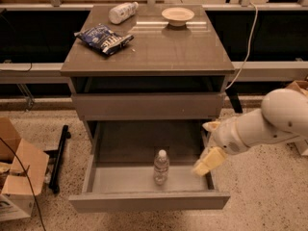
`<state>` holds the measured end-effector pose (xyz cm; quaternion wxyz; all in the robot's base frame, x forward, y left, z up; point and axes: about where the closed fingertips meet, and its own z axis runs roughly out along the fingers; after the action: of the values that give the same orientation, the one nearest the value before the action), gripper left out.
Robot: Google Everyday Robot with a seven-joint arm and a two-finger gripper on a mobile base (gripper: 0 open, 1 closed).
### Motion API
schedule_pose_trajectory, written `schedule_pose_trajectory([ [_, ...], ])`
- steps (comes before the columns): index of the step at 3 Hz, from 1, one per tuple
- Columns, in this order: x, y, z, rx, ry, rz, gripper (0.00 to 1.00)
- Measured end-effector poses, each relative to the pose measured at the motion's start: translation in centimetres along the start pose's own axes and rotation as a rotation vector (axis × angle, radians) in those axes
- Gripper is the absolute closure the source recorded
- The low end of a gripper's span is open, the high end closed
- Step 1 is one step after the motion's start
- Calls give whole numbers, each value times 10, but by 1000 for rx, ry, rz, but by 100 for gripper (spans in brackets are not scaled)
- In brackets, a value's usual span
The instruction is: Pick water bottle from middle drawer and place on counter
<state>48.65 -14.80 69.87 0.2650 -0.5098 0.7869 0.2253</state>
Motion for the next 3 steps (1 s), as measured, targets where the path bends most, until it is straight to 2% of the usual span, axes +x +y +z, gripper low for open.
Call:
schedule_pose_trajectory([
  [1, 12, -23, 61, 12, -102, 16, 0],
  [2, 34, -44, 119, 5, -220, 126, 0],
  [3, 44, -35, 126, -16, -159, 127, 0],
])
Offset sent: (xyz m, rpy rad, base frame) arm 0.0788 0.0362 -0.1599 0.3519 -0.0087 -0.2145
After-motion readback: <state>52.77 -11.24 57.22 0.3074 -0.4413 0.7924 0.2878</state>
